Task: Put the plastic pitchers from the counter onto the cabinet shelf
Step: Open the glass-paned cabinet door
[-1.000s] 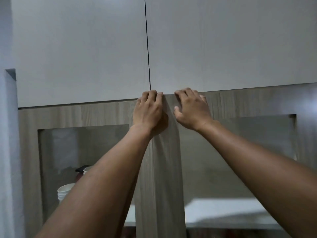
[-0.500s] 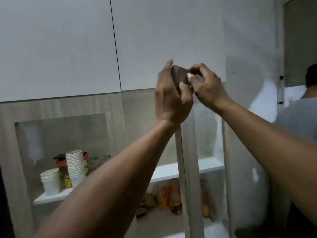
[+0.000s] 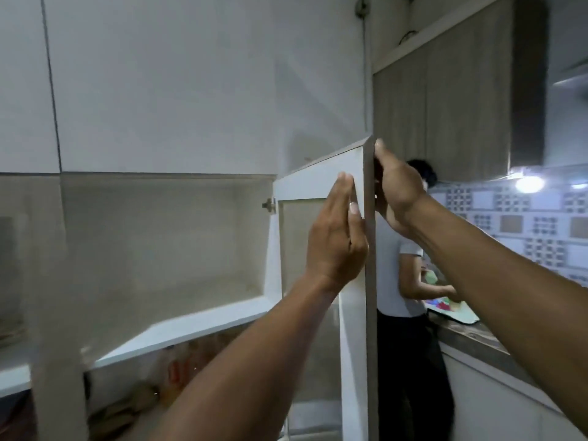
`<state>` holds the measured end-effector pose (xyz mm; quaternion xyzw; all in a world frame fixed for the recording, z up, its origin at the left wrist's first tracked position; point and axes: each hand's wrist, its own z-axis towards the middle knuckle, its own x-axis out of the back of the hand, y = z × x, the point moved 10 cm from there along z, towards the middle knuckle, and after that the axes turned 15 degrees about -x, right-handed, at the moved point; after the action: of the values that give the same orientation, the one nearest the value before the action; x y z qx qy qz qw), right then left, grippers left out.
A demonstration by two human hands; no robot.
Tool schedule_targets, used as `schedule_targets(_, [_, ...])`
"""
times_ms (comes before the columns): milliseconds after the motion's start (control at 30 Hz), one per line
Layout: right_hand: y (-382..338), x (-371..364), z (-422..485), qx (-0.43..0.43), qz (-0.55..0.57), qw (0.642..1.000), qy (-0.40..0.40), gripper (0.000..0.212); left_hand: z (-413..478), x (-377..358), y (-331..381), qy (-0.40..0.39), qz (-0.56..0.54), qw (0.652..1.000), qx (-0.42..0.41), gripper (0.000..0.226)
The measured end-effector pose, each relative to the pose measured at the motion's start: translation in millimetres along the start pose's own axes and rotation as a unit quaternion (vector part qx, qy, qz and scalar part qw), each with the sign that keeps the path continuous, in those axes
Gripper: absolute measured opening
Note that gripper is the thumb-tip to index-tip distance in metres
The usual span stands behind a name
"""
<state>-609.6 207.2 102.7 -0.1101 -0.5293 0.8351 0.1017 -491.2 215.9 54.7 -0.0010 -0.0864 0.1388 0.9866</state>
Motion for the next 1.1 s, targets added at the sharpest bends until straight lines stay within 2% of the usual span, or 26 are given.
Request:
schedule_targets(67, [-1.7,30.7,-3.2,0.033,-0.090,0.994,0.050,0.044,-3.2,-35.8,7.1,-0.045,0.001,0.999,-0.003,0.054])
schedule_targets(167, [4.1,71.0,0.2,0.084,-0.247,0.956,0.135,0.038,-13.1,-86.1,14.5,-0.134,0.012,0.991,-0.008,0.059])
schedule_targets(267, [23.3,101.9,8.3,0.083,-0.331,0.925,0.168,0.058,-19.5,-127.7,9.8,-0.207,0.031,0.978,-0.017,0.065])
schedule_targets(367, [34.3,127.9,13.3,0.104,-0.401,0.890,0.191,0.063,-18.7,-165.9,-2.3,-0.244,0.041,0.968,-0.030,0.070])
schedule_targets(433, [41.0,141.5,15.0,0.127,-0.457,0.854,0.212,0.065,-19.6,-193.3,-9.6,-0.263,0.061,0.961,-0.057,0.071])
schedule_targets(533, [55.8,163.5,27.8,0.188,-0.547,0.774,0.256,0.068,-22.5,-234.2,-26.7,-0.288,0.102,0.946,-0.108,0.074])
schedule_targets(667, [91.7,198.4,61.5,0.185,-0.642,0.689,0.281,0.070,-23.0,-279.2,-50.7,-0.322,0.130,0.923,-0.166,0.077])
schedule_targets(767, [107.6,215.6,80.9,0.176,-0.684,0.643,0.295,0.069,-15.3,-303.4,-60.9,-0.313,0.128,0.921,-0.193,0.075])
schedule_targets(933, [116.0,223.8,88.3,0.177,-0.710,0.610,0.304,0.068,-15.3,-319.4,-72.8,-0.286,0.123,0.926,-0.214,0.076])
schedule_targets(1100, [116.7,220.5,88.5,0.159,-0.701,0.623,0.308,0.071,-12.7,-314.2,-71.5,-0.305,0.126,0.919,-0.217,0.075])
